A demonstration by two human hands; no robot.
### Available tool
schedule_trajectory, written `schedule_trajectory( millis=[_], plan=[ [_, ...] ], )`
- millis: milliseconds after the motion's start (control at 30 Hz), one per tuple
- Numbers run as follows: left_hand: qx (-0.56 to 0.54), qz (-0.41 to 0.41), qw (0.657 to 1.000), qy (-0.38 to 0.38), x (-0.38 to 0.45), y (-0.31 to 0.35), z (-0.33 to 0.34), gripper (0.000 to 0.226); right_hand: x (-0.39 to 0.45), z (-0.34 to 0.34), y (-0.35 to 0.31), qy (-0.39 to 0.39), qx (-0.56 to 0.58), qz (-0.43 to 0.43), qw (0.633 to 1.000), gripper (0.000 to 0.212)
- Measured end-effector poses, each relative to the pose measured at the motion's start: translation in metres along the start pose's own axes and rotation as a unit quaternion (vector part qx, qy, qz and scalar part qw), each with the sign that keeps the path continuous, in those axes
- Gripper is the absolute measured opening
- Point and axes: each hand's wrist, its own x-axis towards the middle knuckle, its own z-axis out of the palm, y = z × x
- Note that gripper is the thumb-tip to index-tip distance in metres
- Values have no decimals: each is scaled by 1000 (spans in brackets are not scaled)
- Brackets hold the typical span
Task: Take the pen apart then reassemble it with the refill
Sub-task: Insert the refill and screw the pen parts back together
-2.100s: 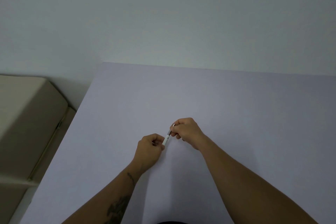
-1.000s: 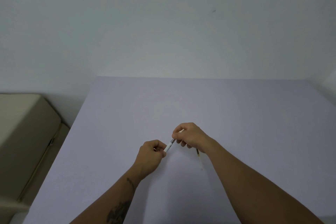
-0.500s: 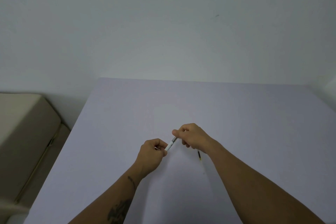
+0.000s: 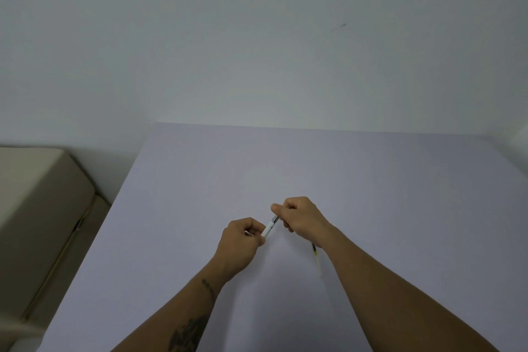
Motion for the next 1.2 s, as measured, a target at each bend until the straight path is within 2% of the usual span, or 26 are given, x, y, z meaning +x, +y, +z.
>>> schedule_trajectory(
  millis=[67,167,233,367,500,567,667,733,867,1033,1200],
  plan=[
    [-3,1,1000,-1,0,1,0,14,-1,-2,-2,-12,25,12,1000,37],
    [-4,4,1000,2,3,3,0,13,0,-7,-5,-56,112,41,991,16],
    [-11,3,1000,4,4,3,0,13,2,-8,-5,-80,163,55,982,18],
    [-10,-1,1000,1,5,2,0,14,4,-2,-2,-57,186,72,978,9],
    [-10,4,1000,-3,5,1,0,14,5,8,2,-12,146,62,987,26],
    [-9,4,1000,-4,6,1,0,14,5,11,2,-3,129,54,990,27],
    [-15,1,1000,0,7,2,-2,13,4,4,0,-34,224,74,971,10],
    [-15,-4,1000,4,9,1,-3,13,6,-6,0,-60,270,83,957,17],
    [-12,-3,1000,1,10,-1,-3,13,7,-9,2,-80,273,96,954,22],
    [-9,-2,1000,2,12,1,-4,14,8,3,-1,-35,265,102,958,12],
    [-8,-2,1000,1,11,-1,-4,14,8,11,-2,-11,200,82,976,15]
  ],
)
